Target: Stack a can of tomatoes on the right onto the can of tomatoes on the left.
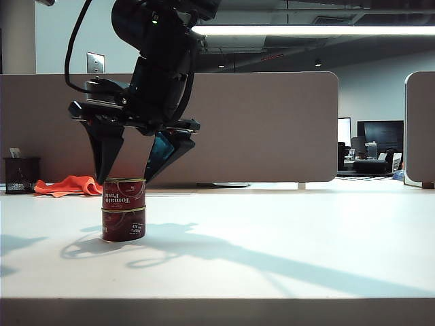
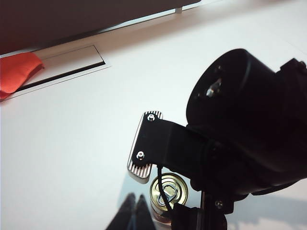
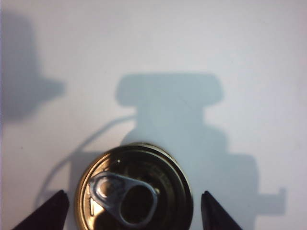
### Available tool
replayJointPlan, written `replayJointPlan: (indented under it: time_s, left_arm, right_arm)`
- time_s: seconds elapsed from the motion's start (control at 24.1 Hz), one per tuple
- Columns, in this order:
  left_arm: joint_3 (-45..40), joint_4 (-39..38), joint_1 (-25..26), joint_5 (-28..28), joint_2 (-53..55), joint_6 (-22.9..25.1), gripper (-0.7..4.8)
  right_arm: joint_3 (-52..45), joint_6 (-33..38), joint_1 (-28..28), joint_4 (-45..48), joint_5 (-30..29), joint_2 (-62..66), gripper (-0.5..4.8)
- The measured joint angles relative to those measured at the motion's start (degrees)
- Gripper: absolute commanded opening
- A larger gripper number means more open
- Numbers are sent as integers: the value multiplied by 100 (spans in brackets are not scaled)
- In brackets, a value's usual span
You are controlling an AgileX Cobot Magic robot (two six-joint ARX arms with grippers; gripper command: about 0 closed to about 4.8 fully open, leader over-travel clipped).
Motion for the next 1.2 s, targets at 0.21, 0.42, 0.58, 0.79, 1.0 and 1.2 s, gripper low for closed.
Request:
replayJointPlan:
  time_s: [0.21, 0.42, 0.58, 0.79, 1.0, 1.2]
  left_arm:
    - [0, -2, 0, 0, 0, 0, -5]
    - [0, -2, 0, -2, 0, 0, -5]
    - [0, -7, 0, -2, -7, 0, -5]
    - [-13, -37, -20, -85, -256, 0, -5]
    - [-11, -39, -184, -581, -789, 188, -5]
    - [-155, -195, -225, -619, -1725, 234, -5]
  right_arm:
    - [4, -7, -17, -55, 162, -223, 344]
    - [238, -76, -293, 57, 953, -1471, 108]
    - [225, -92, -498, -271, 1268, -2105, -8]
    - [-267, -96, -866, -647, 1377, -3163, -8]
    - [-1029, -98, -1104, -520, 1414, -4417, -8]
    - [-2304, -96, -1176, -546, 1416, -6260, -8]
